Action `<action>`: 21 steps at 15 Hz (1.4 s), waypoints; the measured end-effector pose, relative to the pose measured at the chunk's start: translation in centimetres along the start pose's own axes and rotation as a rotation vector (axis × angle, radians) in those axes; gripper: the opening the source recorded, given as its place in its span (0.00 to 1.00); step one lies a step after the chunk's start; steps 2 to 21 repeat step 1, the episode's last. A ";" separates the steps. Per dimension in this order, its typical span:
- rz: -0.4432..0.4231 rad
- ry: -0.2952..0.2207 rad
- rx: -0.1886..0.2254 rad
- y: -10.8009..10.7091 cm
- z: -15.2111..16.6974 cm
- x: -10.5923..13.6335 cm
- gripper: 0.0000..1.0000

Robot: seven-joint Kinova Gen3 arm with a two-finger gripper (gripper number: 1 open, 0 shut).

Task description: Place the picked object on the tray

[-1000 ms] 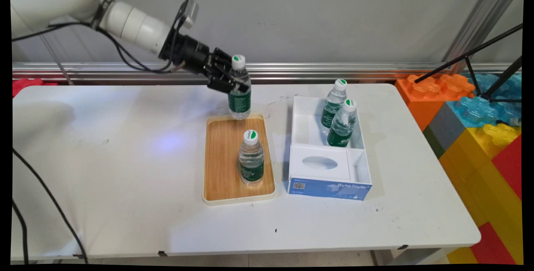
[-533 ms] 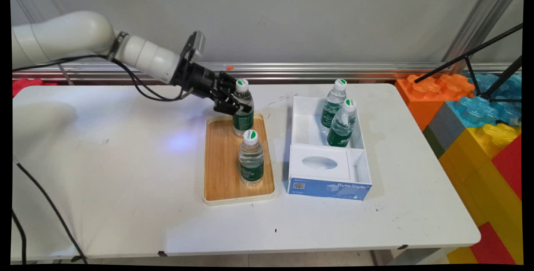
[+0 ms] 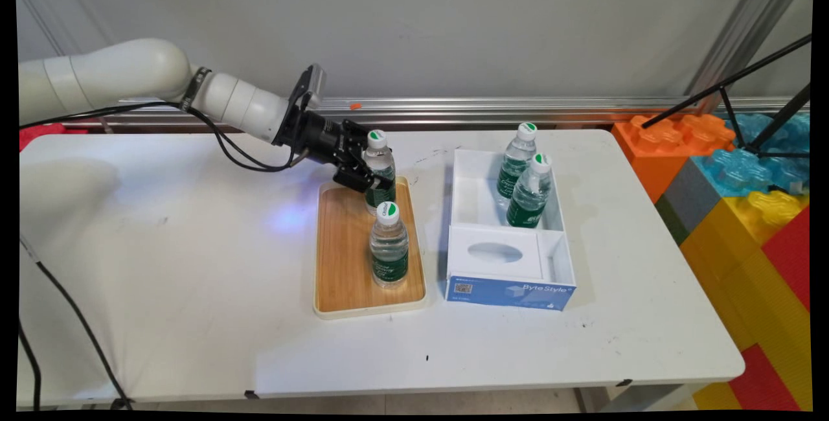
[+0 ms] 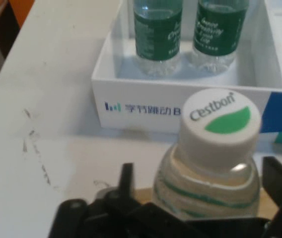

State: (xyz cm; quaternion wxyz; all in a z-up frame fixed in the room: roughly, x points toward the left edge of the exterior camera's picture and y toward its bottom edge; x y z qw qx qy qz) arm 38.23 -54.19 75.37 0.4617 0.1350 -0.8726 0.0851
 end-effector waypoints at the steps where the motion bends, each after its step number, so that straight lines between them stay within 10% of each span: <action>1: -0.002 -0.002 0.001 0.0 -0.2 -0.2 1.00; 21: -0.002 -0.002 0.001 0.0 -0.2 -0.2 1.00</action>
